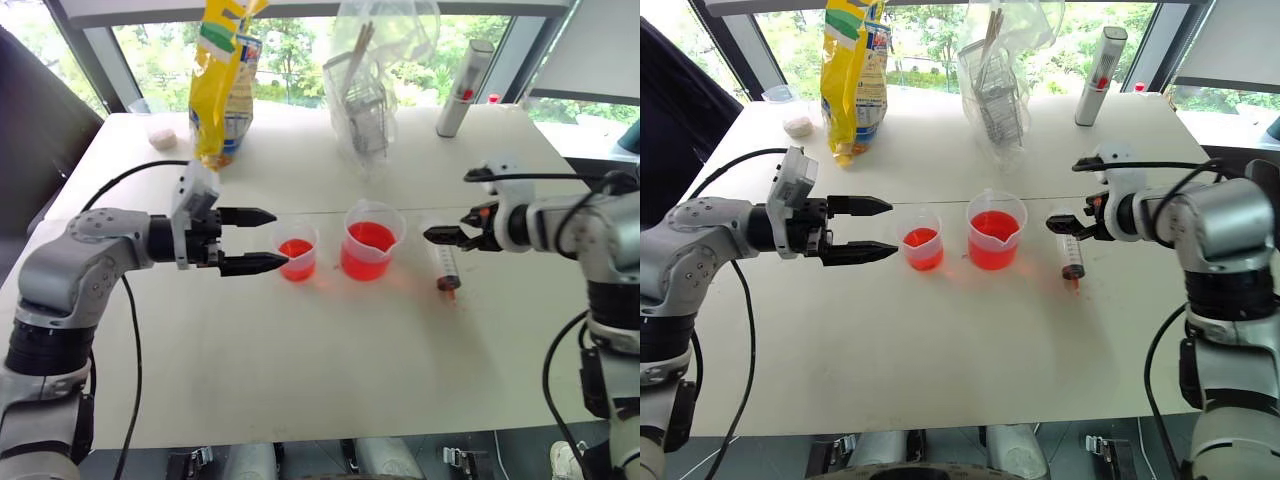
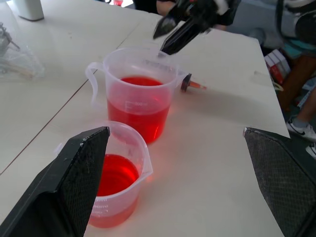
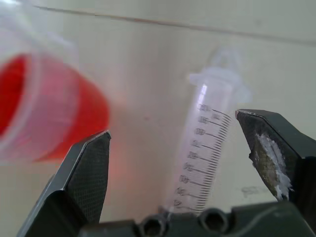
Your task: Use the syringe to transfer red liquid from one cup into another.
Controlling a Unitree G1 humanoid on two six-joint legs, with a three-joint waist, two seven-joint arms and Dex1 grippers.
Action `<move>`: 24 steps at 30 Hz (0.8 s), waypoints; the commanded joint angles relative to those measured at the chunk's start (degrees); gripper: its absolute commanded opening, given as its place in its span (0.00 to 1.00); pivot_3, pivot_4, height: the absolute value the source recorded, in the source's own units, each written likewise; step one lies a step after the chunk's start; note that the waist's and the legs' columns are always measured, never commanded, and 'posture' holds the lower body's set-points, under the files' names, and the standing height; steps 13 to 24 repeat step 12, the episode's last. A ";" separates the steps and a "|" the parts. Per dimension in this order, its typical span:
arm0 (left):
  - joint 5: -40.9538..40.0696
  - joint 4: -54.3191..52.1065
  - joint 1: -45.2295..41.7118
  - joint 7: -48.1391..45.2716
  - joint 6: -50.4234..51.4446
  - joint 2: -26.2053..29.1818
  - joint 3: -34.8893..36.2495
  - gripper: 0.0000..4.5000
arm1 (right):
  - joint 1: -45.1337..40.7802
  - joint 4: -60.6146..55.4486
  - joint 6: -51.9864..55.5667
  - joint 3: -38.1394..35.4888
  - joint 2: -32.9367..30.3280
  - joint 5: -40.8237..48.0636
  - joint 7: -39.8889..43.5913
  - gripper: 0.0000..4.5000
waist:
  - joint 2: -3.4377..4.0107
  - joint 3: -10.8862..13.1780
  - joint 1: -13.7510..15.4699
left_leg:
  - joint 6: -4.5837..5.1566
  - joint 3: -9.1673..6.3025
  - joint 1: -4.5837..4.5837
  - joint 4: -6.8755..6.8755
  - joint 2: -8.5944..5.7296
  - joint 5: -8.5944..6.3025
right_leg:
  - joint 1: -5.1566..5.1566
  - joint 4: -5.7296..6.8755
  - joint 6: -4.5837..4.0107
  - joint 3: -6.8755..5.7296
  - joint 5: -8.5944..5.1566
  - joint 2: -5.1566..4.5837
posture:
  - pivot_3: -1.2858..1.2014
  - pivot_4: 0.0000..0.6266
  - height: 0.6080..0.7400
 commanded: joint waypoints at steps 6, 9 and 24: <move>-1.23 -2.72 0.18 -0.35 -0.23 2.09 1.59 1.00 | 12.75 -23.72 1.62 -18.67 -8.54 14.68 11.51 0.98 | -0.05 0.00 0.07 | 0.00 -0.01 0.10 0.02 0.00 0.00 | 0.12 -0.01 0.00 -0.01 -0.01 -0.02 | 0.52 0.24 0.99; -1.22 -2.71 0.09 -0.40 -0.18 2.47 1.55 1.00 | 18.99 -26.68 0.26 -23.17 -9.74 16.48 12.66 0.98 | -0.11 0.00 0.13 | 0.00 -0.03 0.08 0.02 -0.01 0.00 | 0.14 -0.07 0.00 -0.01 -0.01 -0.04 | 0.52 0.24 0.99; -1.18 -2.41 -0.21 -0.52 -0.15 2.65 1.29 1.00 | 21.22 -27.04 -1.03 -24.73 -10.18 17.31 12.34 0.98 | -0.12 0.00 -0.03 | 0.00 0.00 0.10 0.06 -0.01 0.00 | 0.17 -0.08 0.00 -0.01 -0.01 -0.05 | 0.52 0.24 0.99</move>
